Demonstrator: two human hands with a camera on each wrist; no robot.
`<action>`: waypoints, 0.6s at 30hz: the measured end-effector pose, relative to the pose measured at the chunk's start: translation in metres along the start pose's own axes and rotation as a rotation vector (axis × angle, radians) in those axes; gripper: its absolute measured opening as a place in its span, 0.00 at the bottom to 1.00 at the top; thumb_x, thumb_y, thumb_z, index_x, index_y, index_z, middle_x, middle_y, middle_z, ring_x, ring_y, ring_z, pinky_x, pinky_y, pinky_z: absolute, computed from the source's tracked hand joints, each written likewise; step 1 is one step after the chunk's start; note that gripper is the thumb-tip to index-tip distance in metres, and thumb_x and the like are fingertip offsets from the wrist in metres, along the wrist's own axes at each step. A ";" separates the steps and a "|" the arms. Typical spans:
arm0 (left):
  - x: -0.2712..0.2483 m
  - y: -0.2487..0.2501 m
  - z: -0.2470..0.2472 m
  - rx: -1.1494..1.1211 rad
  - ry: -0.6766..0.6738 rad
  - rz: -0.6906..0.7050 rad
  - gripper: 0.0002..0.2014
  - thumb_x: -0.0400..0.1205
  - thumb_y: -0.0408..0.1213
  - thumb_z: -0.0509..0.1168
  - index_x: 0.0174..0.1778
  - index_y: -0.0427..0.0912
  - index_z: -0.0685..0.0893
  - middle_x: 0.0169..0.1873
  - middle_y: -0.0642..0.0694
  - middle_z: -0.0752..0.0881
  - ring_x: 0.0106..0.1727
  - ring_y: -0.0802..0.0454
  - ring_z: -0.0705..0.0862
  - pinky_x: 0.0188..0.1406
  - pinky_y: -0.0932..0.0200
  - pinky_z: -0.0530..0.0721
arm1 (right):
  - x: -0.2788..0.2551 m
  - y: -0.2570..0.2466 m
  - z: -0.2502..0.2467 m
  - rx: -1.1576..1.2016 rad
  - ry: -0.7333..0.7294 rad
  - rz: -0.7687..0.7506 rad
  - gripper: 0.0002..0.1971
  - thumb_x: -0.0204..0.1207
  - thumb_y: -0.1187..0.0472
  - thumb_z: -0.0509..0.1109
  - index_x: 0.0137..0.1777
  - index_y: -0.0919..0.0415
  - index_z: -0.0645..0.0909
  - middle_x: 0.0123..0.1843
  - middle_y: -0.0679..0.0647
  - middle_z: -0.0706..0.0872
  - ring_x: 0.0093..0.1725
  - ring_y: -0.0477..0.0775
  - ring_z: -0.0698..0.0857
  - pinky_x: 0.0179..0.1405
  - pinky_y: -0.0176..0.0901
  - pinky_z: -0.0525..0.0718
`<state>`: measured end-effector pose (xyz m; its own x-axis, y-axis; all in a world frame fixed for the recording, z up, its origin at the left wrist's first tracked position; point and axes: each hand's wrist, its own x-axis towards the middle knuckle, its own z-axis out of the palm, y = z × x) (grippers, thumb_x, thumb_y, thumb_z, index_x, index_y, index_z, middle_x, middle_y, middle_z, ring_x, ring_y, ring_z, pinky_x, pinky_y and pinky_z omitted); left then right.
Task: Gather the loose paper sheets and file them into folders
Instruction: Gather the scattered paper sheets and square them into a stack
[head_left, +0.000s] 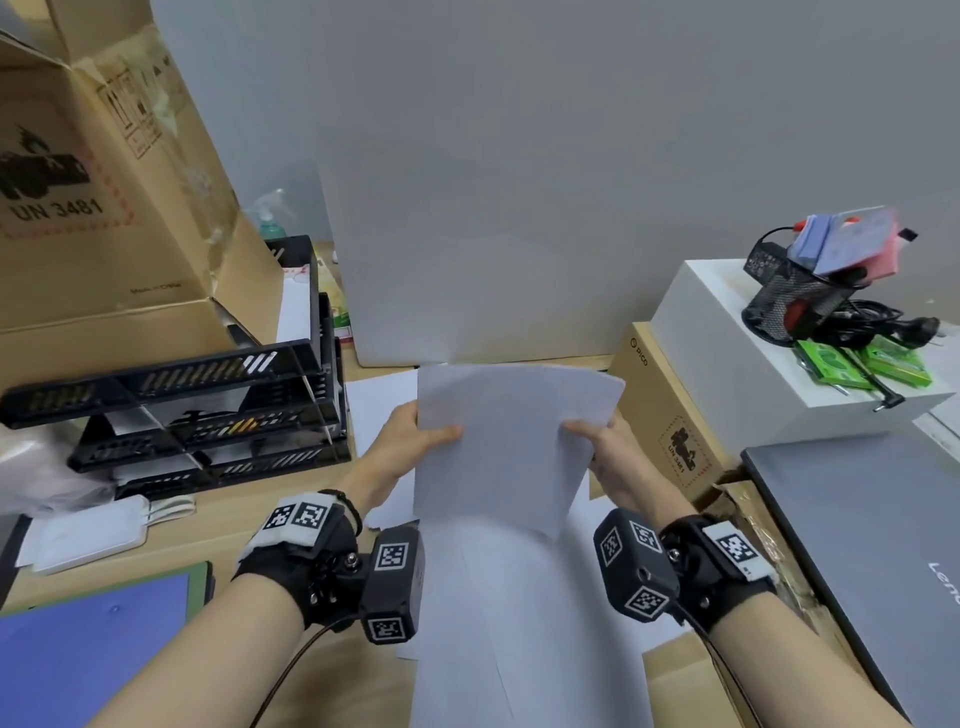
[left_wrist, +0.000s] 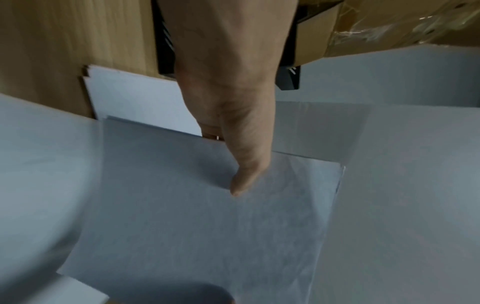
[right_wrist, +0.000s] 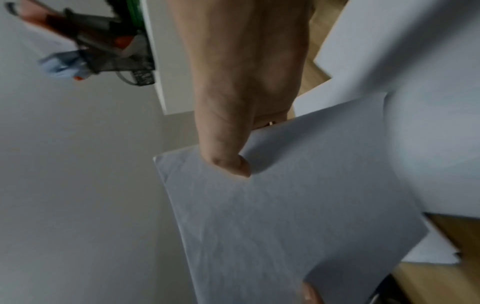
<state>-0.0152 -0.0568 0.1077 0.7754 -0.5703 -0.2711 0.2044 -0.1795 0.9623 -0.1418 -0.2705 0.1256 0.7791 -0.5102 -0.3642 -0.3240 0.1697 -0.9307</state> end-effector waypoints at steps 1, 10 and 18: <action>-0.002 -0.009 0.000 0.036 -0.012 -0.032 0.14 0.80 0.31 0.71 0.62 0.44 0.84 0.55 0.53 0.89 0.54 0.59 0.88 0.42 0.71 0.83 | 0.000 0.011 0.000 -0.011 -0.010 0.045 0.11 0.79 0.68 0.67 0.59 0.57 0.81 0.56 0.53 0.88 0.52 0.52 0.85 0.47 0.44 0.81; -0.002 -0.040 -0.001 0.246 -0.084 -0.142 0.11 0.87 0.37 0.62 0.65 0.44 0.81 0.56 0.53 0.86 0.51 0.65 0.84 0.40 0.74 0.79 | 0.014 0.058 -0.011 -0.091 -0.103 0.237 0.12 0.81 0.70 0.62 0.54 0.53 0.82 0.50 0.47 0.90 0.50 0.50 0.87 0.52 0.44 0.82; 0.014 -0.040 -0.001 0.166 0.200 -0.184 0.09 0.86 0.32 0.57 0.55 0.45 0.81 0.48 0.48 0.86 0.43 0.54 0.84 0.39 0.62 0.80 | 0.027 0.074 -0.052 -0.187 0.093 0.383 0.10 0.83 0.64 0.62 0.61 0.56 0.78 0.48 0.53 0.81 0.47 0.52 0.81 0.50 0.48 0.83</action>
<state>-0.0115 -0.0567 0.0656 0.8400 -0.3504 -0.4143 0.2642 -0.4027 0.8764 -0.1724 -0.3155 0.0485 0.5347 -0.5156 -0.6695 -0.6786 0.2101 -0.7038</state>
